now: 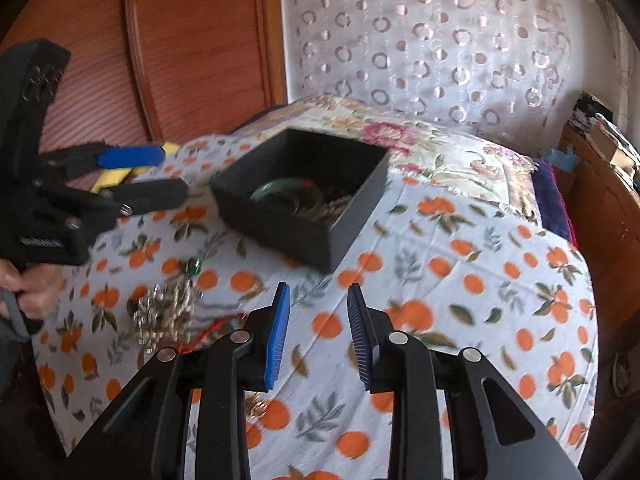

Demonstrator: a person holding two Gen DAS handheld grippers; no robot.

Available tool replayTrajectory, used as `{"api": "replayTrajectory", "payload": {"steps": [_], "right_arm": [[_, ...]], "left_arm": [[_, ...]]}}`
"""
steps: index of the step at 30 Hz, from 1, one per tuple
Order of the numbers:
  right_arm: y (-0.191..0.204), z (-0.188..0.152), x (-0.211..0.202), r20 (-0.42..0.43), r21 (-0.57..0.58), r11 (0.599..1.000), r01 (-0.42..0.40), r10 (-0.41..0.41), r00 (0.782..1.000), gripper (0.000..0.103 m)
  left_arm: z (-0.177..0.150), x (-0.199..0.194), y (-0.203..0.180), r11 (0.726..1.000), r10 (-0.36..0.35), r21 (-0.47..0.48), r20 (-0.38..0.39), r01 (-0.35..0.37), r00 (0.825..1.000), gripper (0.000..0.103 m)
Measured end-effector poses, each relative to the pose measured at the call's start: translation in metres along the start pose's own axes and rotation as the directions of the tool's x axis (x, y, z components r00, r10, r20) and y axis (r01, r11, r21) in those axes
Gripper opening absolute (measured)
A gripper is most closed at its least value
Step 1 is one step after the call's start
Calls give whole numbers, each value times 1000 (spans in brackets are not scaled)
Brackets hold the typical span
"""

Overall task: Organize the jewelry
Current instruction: 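Withdraw both open grippers from the black box toward the jewelry pile, then grasp the long pearl necklace with the left gripper and lift it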

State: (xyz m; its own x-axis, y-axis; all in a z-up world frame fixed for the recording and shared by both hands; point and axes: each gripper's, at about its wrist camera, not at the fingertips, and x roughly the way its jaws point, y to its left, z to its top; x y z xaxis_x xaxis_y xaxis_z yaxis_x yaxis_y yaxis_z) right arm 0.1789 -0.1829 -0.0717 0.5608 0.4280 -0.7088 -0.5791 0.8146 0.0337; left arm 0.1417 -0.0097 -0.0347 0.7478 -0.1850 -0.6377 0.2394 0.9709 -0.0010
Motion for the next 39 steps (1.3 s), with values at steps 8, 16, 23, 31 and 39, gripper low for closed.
{"api": "replayTrajectory", "payload": {"steps": [8, 16, 23, 31, 39], "right_arm": [[17, -17, 18, -69, -28, 999, -30, 28, 997, 32], [18, -28, 23, -88, -28, 999, -25, 23, 996, 32], [18, -29, 23, -84, -29, 1000, -10, 8, 996, 32], [10, -29, 22, -74, 14, 1000, 24, -23, 997, 32], [11, -29, 18, -58, 4, 999, 45, -44, 997, 32]], "left_arm": [[-38, -13, 19, 1000, 9, -26, -48, -11, 999, 78], [-73, -15, 32, 999, 16, -45, -113, -21, 993, 78], [-88, -9, 30, 999, 6, -32, -155, -11, 988, 74], [-90, 4, 13, 1000, -13, 15, -198, 16, 980, 59], [-89, 10, 7, 999, 5, 42, -189, 3, 982, 44]]}}
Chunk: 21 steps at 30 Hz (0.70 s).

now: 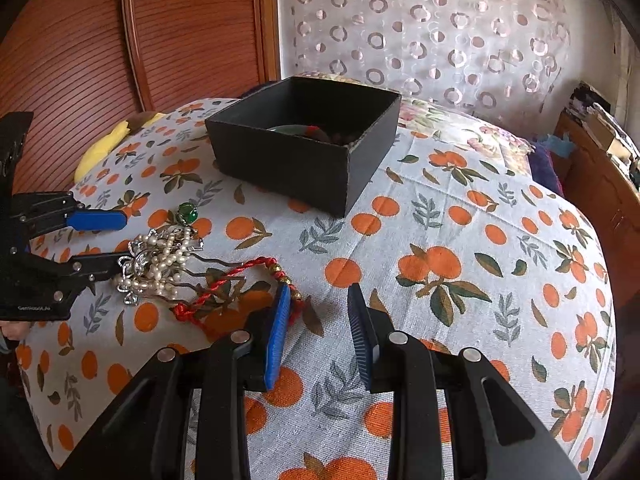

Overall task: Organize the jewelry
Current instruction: 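Grasp the long pearl necklace with the left gripper and lift it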

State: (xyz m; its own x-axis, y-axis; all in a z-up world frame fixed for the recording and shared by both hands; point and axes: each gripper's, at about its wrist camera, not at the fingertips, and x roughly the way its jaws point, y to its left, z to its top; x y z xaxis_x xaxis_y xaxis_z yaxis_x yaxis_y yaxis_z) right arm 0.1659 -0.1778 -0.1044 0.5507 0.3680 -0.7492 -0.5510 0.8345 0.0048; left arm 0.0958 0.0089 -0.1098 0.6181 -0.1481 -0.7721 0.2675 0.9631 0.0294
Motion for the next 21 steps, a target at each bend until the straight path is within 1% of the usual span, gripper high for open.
{"api": "replayTrajectory", "payload": {"steps": [3, 4, 5, 8, 10, 17, 18, 19, 20, 21], "right_arm": [[0, 0, 0, 1, 0, 1000, 1, -1, 1000, 32], [0, 0, 0, 2, 3, 1000, 1, -1, 1000, 32], [0, 0, 0, 2, 3, 1000, 0, 0, 1000, 32], [-1, 0, -1, 2, 11, 1000, -1, 1, 1000, 32], [-1, 1, 0, 1, 12, 1000, -1, 1, 1000, 32], [-2, 0, 0, 3, 12, 1000, 1, -1, 1000, 32], [-2, 0, 0, 3, 12, 1000, 1, -1, 1000, 32], [-2, 0, 0, 3, 13, 1000, 0, 0, 1000, 32], [-2, 0, 0, 3, 12, 1000, 0, 0, 1000, 32], [-2, 0, 0, 3, 12, 1000, 1, -1, 1000, 32]], "left_arm": [[0, -1, -2, 1000, -7, 11, 2, 7, 1000, 36], [0, -2, -3, 1000, -9, 18, 6, 9, 1000, 30], [0, -2, -3, 1000, -11, 20, 7, 11, 1000, 27], [0, -2, 2, 1000, 2, 4, 7, -2, 1000, 24], [1, -2, 4, 1000, 5, -7, 5, -5, 1000, 24], [6, 2, 2, 1000, 11, 9, 1, -11, 1000, 23], [6, 3, 3, 1000, 2, 5, 0, -2, 1000, 20], [7, 3, 3, 1000, -11, 3, 0, 11, 1000, 8], [7, 3, 3, 1000, -16, 5, -3, 16, 1000, 5], [8, 3, 2, 1000, -15, 7, -7, 15, 1000, 5]]}}
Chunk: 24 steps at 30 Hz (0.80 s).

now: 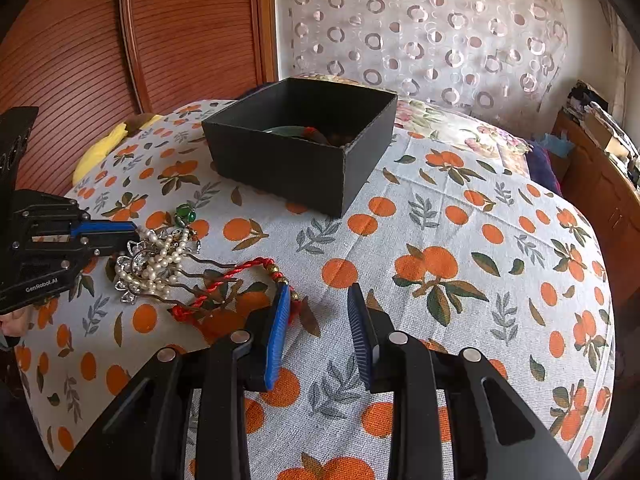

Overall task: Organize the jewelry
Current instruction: 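Grasp the long pearl necklace with the left gripper and lift it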

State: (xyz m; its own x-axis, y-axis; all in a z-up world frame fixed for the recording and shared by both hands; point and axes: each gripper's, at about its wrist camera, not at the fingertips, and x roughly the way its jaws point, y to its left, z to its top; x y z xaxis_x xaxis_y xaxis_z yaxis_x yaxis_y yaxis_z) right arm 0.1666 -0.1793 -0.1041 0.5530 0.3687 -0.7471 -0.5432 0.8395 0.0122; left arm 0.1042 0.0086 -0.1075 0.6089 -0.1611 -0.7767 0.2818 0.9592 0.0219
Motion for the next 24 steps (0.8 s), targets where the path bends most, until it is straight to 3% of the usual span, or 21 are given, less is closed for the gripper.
{"api": "replayTrajectory", "payload": {"steps": [7, 13, 24], "right_arm": [[0, 0, 0, 3, 2, 1000, 2, -2, 1000, 32], [0, -1, 0, 1, -2, 1000, 4, -4, 1000, 32], [1, -1, 1, 0, -5, 1000, 6, -6, 1000, 32]], "left_arm": [[24, -22, -1, 1000, -19, -16, 88, 21, 996, 4], [49, -53, -15, 999, -46, -17, 189, 50, 981, 4], [75, -99, -27, 998, -61, -5, 307, 65, 950, 4]]}}
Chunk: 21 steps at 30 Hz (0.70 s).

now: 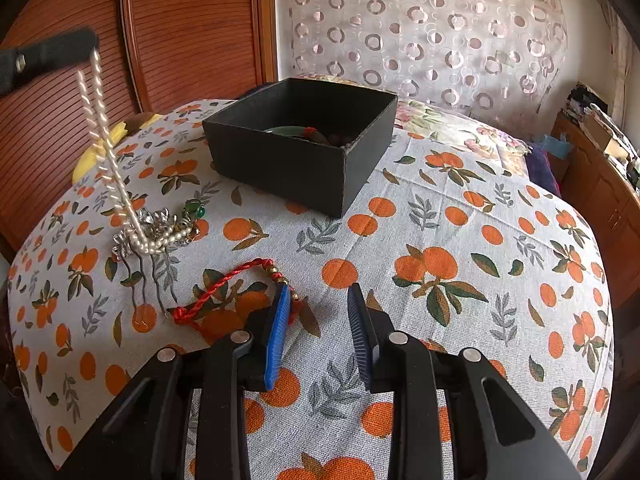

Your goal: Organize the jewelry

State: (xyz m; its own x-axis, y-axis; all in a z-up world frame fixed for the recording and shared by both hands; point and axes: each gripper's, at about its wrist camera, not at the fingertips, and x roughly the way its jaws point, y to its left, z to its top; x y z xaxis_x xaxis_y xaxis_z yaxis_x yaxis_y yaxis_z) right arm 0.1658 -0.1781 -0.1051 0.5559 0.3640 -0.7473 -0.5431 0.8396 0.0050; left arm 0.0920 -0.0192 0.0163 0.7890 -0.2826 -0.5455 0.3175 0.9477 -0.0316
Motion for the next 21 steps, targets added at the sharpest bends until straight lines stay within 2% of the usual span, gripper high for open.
{"api": "replayTrajectory", "payload": {"steps": [10, 16, 18, 19, 20, 21], "right_arm": [[1, 0, 3, -16, -6, 1000, -6, 6, 1000, 32], [7, 3, 8, -31, -40, 999, -13, 12, 999, 34], [8, 6, 10, -33, -47, 999, -23, 22, 999, 28], [8, 6, 11, -34, -50, 998, -29, 27, 999, 23], [9, 7, 11, -37, -57, 998, -39, 37, 999, 10], [9, 9, 12, -43, -65, 997, -43, 41, 998, 8]], "left_arm": [[33, -28, -1, 1000, 16, 9, 101, -17, 995, 4], [45, -32, -1, 999, 26, 20, 126, -29, 992, 4], [48, -31, -2, 999, 29, 25, 126, -32, 992, 4], [50, -30, -3, 999, 31, 29, 125, -35, 992, 4], [51, -29, -4, 999, 33, 32, 124, -38, 992, 4], [52, -28, -5, 999, 36, 36, 123, -41, 992, 4]]}}
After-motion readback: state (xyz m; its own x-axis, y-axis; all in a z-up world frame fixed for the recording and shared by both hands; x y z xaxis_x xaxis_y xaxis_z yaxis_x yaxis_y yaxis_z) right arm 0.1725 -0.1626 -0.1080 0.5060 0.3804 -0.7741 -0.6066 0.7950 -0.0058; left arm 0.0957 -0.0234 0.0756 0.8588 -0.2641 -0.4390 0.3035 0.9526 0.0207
